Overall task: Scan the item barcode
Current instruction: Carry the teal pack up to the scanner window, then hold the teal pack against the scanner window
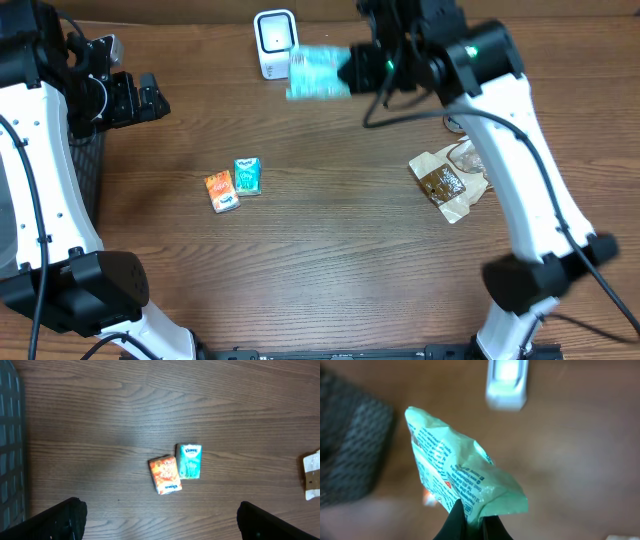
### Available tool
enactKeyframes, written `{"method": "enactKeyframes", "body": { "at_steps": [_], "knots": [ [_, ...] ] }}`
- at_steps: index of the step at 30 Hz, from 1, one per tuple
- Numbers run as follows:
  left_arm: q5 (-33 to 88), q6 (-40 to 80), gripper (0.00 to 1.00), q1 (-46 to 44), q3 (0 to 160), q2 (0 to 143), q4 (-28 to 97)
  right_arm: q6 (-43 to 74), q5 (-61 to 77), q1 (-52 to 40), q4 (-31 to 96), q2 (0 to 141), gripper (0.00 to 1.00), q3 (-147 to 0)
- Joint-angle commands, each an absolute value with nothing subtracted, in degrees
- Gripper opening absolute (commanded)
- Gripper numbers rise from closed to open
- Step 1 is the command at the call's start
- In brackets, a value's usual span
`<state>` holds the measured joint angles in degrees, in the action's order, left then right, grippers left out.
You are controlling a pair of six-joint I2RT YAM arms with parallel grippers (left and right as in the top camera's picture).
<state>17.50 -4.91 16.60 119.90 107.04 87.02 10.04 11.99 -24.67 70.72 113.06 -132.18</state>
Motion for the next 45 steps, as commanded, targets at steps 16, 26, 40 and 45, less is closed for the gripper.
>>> {"method": "enactKeyframes", "body": {
  "at_steps": [16, 26, 40, 45],
  "knots": [
    [17.39, -5.80, 1.00, 16.75, 120.42, 106.94, 86.91, -45.56, -37.65, -33.26, 16.80, 140.49, 0.04, -136.84],
    [17.39, -5.80, 0.99, 16.75, 120.42, 106.94, 86.91, -64.82, -32.40, -32.93, 5.61, 148.57, 0.04, -136.84],
    [17.39, -5.80, 0.99, 16.75, 120.42, 106.94, 86.91, -64.79, -32.47, -34.04, 6.81, 148.81, 0.04, -136.84],
    [17.39, -5.80, 1.00, 16.75, 120.42, 106.94, 86.91, -64.79, -32.51, -34.20, 7.40, 148.81, 0.04, -136.84]
  ]
}}
